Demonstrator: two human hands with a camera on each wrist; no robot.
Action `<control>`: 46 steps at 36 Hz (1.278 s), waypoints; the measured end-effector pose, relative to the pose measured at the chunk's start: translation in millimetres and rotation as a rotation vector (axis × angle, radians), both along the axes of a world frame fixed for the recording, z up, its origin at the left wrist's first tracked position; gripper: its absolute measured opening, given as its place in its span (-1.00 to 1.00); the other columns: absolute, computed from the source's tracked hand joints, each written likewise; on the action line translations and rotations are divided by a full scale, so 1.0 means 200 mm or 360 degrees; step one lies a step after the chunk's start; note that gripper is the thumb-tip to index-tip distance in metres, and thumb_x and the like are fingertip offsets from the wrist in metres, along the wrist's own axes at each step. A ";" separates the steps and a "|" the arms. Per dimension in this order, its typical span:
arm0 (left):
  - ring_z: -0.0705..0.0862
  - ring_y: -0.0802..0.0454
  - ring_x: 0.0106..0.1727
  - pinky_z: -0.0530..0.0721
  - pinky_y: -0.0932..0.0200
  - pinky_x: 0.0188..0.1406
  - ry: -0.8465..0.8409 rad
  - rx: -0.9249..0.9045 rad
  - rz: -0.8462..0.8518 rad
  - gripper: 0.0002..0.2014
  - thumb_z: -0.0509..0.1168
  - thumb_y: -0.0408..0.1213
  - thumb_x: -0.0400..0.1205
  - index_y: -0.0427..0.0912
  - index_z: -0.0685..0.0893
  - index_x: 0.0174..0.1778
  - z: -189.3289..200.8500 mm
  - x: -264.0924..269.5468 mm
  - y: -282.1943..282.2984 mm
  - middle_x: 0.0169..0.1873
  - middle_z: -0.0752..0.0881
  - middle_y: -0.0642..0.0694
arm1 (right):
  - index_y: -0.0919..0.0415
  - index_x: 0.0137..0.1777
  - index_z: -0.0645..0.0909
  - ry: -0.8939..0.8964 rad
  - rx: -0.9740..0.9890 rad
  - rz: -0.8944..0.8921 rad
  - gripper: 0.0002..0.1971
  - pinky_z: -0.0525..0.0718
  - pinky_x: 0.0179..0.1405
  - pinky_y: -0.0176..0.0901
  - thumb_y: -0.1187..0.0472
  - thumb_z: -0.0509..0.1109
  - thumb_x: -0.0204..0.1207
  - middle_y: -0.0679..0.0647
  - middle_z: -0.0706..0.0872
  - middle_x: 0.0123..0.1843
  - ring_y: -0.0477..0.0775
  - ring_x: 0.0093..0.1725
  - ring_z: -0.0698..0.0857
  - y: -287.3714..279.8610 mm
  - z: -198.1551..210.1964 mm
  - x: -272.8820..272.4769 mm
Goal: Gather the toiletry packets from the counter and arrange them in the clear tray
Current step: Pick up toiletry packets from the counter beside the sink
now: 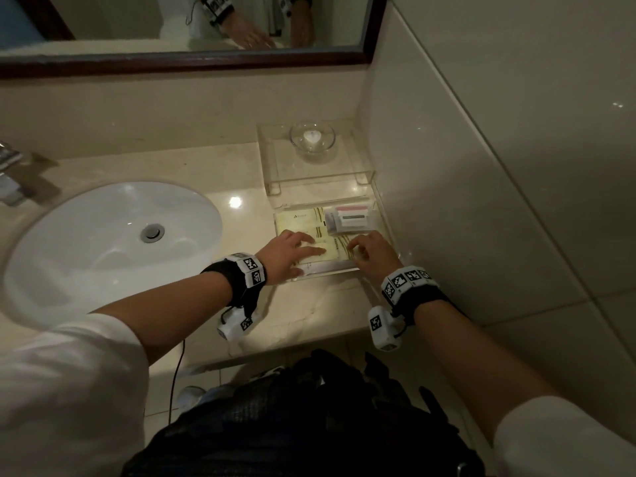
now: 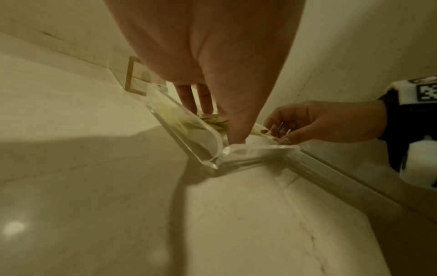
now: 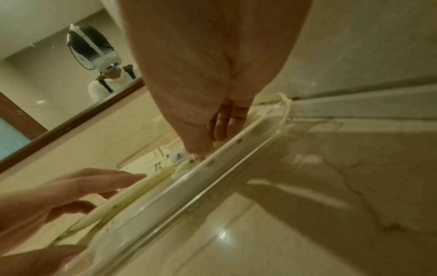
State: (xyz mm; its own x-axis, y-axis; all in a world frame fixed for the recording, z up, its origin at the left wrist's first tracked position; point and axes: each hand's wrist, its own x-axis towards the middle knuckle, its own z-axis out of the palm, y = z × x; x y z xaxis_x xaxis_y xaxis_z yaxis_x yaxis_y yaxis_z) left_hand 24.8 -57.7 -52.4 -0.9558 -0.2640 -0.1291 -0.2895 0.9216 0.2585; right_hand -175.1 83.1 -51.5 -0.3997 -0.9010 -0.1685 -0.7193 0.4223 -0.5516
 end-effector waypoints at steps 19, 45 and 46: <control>0.40 -0.12 0.38 0.45 0.02 0.37 -0.0041 -0.0030 -0.0023 -0.37 0.38 -0.15 0.55 0.10 0.36 0.56 0.01 -0.01 0.00 0.49 0.38 -0.11 | 0.25 0.11 0.67 -0.0075 -0.0037 0.0008 -0.74 0.50 -0.12 -0.35 0.41 0.49 0.43 0.03 0.50 0.01 -0.06 -0.11 0.55 0.00 0.04 -0.05; 0.48 -0.23 0.41 0.44 -0.03 0.43 0.0362 0.0205 0.0536 -0.60 0.30 -0.20 0.64 -0.14 0.56 0.42 -0.01 -0.07 -0.07 0.39 0.55 -0.19 | 0.23 0.38 0.54 0.0049 -0.0072 -0.0029 -0.58 0.40 0.33 -0.26 0.36 0.37 0.51 0.15 0.51 0.41 0.13 0.37 0.53 -0.07 0.07 -0.09; 0.39 -0.21 0.50 0.35 0.01 0.50 0.0283 0.0206 0.0574 -0.55 0.29 -0.15 0.65 -0.11 0.51 0.47 -0.01 -0.07 -0.08 0.48 0.47 -0.16 | 0.20 0.44 0.49 0.0061 -0.0011 -0.0023 -0.55 0.39 0.36 -0.25 0.32 0.35 0.54 0.13 0.47 0.47 0.12 0.41 0.51 -0.08 0.07 -0.09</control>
